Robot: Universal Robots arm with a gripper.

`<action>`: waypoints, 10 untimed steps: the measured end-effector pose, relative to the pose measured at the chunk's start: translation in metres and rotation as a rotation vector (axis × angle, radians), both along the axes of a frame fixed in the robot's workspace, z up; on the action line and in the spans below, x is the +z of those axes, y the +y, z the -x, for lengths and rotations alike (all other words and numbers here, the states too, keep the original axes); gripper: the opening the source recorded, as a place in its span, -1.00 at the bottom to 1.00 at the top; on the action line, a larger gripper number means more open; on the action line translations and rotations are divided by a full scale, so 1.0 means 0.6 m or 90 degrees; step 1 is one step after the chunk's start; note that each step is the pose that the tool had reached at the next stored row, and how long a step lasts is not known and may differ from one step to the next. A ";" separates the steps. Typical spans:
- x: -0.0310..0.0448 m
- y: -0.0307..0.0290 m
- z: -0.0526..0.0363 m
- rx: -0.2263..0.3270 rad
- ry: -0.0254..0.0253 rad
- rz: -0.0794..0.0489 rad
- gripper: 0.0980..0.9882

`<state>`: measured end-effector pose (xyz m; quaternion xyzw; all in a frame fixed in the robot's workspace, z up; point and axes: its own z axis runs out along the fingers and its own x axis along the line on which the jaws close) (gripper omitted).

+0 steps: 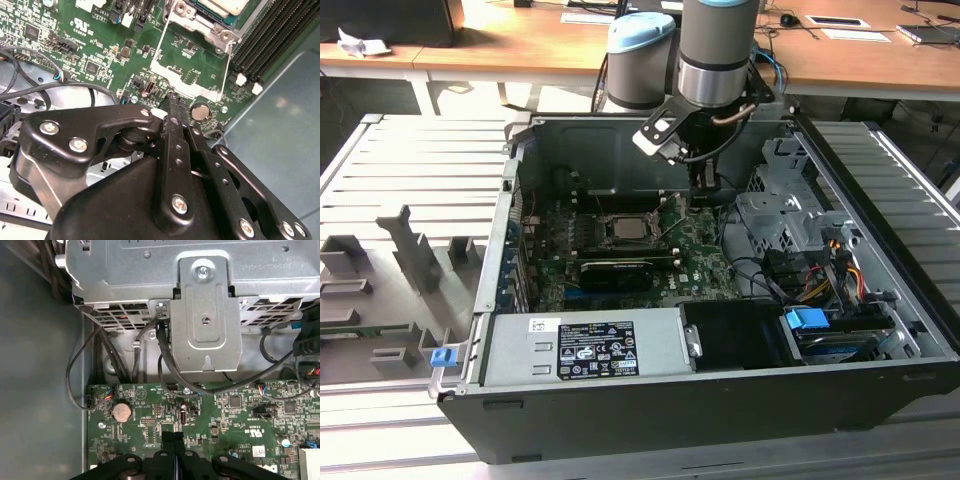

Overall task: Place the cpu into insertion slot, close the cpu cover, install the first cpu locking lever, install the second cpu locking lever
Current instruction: 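Close the cpu cover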

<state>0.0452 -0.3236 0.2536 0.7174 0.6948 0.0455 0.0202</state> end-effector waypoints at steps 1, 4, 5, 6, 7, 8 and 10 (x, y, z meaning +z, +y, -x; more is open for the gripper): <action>0.000 0.0000 0.004 0.000 0.0000 0.000 -0.98; 0.000 -0.0001 0.014 0.000 0.0000 0.000 -0.98; 0.000 0.0000 0.017 0.000 0.0000 0.000 -0.98; 0.000 -0.0001 0.019 0.000 0.0000 0.000 -0.98; 0.000 0.0000 0.020 0.000 0.0000 0.000 -0.98; 0.000 0.0000 0.020 0.000 0.0000 0.000 -0.98; 0.000 0.0000 0.024 0.000 0.0000 0.000 -0.98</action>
